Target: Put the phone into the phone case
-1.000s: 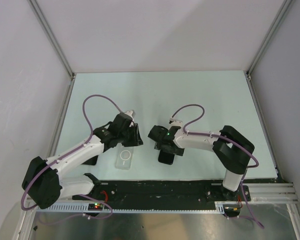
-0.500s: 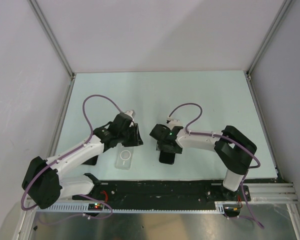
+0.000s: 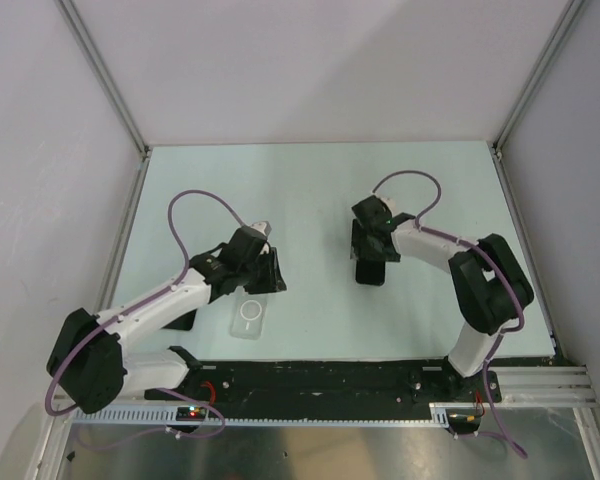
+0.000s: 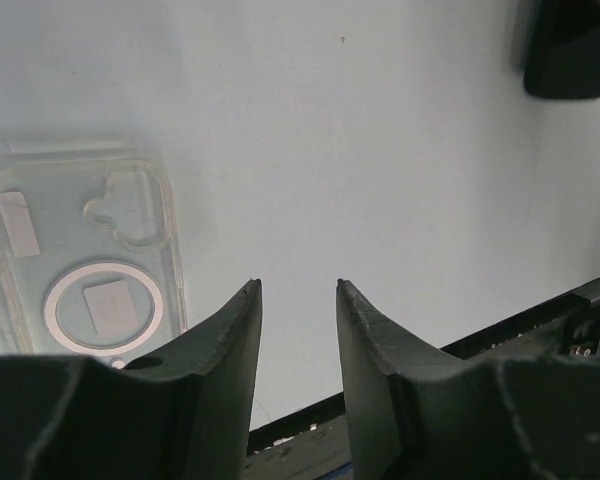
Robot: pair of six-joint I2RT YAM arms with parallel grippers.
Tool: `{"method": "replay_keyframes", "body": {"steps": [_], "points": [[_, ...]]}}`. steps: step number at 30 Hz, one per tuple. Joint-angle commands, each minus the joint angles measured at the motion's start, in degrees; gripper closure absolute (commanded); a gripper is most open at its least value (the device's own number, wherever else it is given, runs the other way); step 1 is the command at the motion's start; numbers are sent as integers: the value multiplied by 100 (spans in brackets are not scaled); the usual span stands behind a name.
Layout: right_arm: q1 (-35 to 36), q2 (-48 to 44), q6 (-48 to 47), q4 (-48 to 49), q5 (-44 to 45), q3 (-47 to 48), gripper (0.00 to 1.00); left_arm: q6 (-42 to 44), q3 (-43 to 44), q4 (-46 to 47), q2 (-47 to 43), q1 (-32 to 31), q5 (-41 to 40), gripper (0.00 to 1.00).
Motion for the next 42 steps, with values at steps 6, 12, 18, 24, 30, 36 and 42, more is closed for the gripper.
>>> {"method": "replay_keyframes", "body": {"steps": [6, 12, 18, 24, 30, 36, 42], "points": [[-501, 985, -1546, 54, -323, 1551, 59, -170, 262, 103, 63, 31, -247, 59], [-679, 1494, -1744, -64, -438, 1997, 55, -253, 239, 102, 49, 45, -424, 59], [-752, 1591, -1602, -211, -345, 2121, 26, -344, 221, 103, 61, 63, -531, 59], [-857, 1424, -1510, -222, -299, 2121, 3, -447, 215, 96, 50, 67, -638, 59], [-932, 1039, -1476, -336, -344, 2251, 1, -528, 213, 99, 10, 79, -769, 59], [-957, 338, -1071, -480, -471, 2010, 1, -607, 117, 85, -139, 240, -893, 58], [-533, -347, -516, -497, -719, 1395, 7, -810, -131, -18, -398, 440, -1145, 58]]}}
